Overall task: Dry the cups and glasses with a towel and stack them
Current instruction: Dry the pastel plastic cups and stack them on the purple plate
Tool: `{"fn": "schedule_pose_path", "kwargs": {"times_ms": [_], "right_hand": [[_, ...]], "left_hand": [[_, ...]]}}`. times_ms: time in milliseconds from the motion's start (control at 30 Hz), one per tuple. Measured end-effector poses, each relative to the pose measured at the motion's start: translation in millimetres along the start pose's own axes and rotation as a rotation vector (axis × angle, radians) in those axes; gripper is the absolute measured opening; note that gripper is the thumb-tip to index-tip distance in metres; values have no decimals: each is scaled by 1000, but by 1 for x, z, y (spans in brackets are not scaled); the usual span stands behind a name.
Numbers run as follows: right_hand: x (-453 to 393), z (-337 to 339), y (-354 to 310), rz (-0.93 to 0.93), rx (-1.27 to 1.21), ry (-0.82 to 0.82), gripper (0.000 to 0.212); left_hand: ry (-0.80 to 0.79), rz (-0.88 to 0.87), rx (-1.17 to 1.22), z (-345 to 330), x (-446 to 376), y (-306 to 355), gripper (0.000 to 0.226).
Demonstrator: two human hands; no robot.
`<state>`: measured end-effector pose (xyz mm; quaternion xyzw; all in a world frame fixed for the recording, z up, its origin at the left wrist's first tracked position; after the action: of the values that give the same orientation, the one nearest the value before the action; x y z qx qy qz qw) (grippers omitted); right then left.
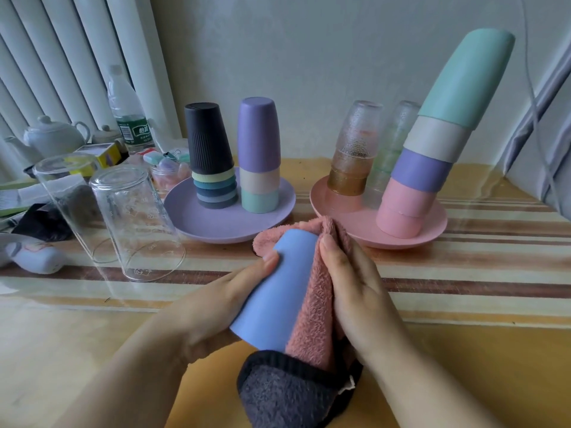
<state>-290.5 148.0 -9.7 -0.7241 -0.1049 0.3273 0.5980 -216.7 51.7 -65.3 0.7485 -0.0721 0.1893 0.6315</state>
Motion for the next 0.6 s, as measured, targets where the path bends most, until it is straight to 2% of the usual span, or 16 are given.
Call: {"fn": "schedule_pose_path", "kwargs": {"times_ms": [67, 167, 233, 300, 433, 600], "right_hand": [[-3, 5, 2, 13, -26, 35, 24], [-6, 15, 7, 22, -49, 127, 21], [-6, 19, 14, -15, -29, 183, 18], [-4, 16, 30, -98, 9, 175, 13], [-2, 2, 50, -184, 123, 95, 12], [-7, -2, 57, -181, 216, -19, 25]], "left_hand": [[-16, 6, 27, -2, -2, -3, 43], [-72, -55, 63, -13, -3, -1, 73], [-46, -140, 64, -13, -5, 5, 60], [61, -226, 103, -2, -6, 13, 45], [222, -382, 51, 14, -5, 23, 62], [463, -498, -159, 34, -1, 31, 46]]}}
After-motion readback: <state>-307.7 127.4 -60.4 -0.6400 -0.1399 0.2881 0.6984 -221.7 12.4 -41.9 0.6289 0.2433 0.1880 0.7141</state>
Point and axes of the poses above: each hand's wrist, its own x-axis away from the middle knuckle, its own z-axis out of the back of the hand, y = z × x, the point moved 10 cm from there along -x, towards the middle knuckle, and after that the axes turned 3 degrees about z, right-handed, at the moved point
